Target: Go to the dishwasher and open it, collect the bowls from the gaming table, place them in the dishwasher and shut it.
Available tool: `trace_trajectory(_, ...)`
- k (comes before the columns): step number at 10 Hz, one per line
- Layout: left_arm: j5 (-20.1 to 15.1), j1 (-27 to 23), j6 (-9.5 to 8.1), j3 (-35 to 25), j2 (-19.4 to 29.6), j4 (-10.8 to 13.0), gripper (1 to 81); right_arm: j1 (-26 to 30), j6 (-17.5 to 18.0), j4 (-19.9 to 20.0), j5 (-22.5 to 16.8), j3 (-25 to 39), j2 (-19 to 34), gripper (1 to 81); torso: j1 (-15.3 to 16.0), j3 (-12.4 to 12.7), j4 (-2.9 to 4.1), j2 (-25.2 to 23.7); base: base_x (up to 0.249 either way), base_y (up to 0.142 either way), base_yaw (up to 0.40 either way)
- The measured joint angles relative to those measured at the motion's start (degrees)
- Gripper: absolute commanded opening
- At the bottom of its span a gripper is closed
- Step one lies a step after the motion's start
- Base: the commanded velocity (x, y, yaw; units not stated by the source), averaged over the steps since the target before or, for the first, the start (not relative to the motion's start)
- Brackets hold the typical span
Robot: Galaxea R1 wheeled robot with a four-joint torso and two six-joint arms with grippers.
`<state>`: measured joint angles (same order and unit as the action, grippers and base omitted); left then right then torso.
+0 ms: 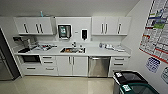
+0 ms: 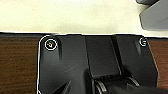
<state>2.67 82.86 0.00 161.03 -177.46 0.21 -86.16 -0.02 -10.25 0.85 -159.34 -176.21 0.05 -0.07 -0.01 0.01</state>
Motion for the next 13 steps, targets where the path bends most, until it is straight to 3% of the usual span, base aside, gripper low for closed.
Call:
trace_trajectory(6, 0.1, 0.1, 0.0, 0.1, 0.4, 0.0, 81.1, 0.1, 0.0, 0.0, 0.0, 0.0, -0.4, 81.1, 0.0, 0.0, 0.0, 0.0, 0.144, 0.064, 0.0)
trace_trajectory(13, 0.2, 0.0, 0.02, 0.0, 0.1, 0.0, 81.1, 0.1, -0.1, -0.3, -0.1, 0.0, -0.4, 81.1, 0.0, 0.0, 0.0, 0.0, 0.146, 0.0, 0.0)
